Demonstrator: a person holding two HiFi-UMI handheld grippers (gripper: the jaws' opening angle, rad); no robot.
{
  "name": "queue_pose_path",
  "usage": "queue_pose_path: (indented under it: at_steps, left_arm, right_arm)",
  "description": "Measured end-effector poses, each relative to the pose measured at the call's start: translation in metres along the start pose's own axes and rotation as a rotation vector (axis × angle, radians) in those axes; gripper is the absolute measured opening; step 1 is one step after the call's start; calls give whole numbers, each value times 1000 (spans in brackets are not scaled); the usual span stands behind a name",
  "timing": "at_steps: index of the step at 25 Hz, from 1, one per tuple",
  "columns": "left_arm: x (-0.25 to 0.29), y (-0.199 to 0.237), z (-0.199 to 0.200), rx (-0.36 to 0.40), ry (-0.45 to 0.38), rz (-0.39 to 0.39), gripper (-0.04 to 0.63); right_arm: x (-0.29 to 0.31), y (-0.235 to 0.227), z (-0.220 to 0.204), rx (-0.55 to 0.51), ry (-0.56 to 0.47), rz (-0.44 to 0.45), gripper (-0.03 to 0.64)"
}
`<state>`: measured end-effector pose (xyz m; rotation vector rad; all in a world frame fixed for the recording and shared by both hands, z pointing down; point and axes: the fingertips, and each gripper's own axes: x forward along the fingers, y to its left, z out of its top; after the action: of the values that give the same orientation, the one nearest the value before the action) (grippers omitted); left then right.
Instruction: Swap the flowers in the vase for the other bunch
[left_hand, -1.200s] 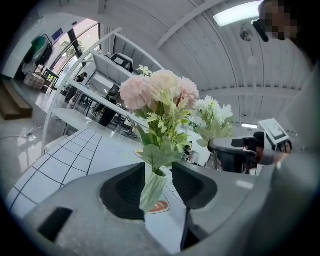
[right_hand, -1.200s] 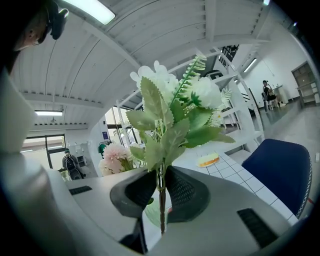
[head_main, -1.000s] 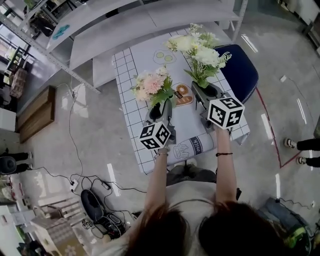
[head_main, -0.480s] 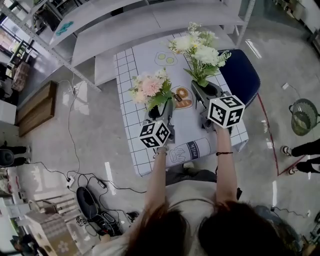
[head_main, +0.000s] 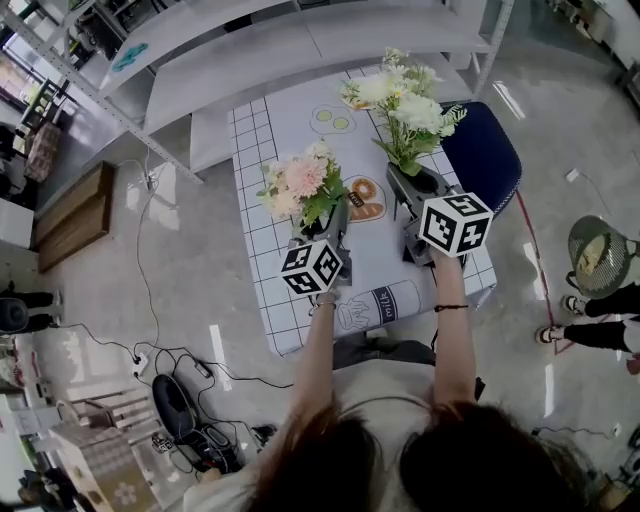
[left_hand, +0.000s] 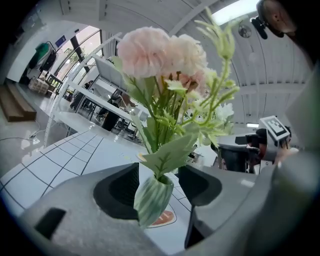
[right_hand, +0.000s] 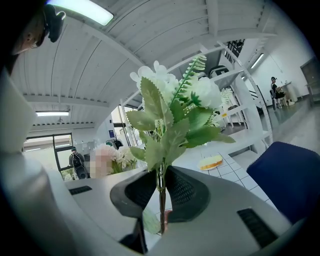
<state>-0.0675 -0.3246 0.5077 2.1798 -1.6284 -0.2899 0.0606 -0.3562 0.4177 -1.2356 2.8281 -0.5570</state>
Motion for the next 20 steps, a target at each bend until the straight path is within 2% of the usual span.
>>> queue_pose_path:
  at_steps: [4,8,12,20]
  left_arm:
    - [2,-3,3,26,-16,-15,238]
    - [2,-2,4,21,-27,-13,232]
    - [2,-4,7,37,-34,-24,175]
    - [1,-4,10,32,-34,-33,124]
  right_arm:
    - [-2,-6,0,5,-2,-9,57]
    - [-2,-9,-1,8,0,-11,57]
    - [-1,-8,-1,9,1,-10,56]
    - [0,-6,0,6,-1,-10,55]
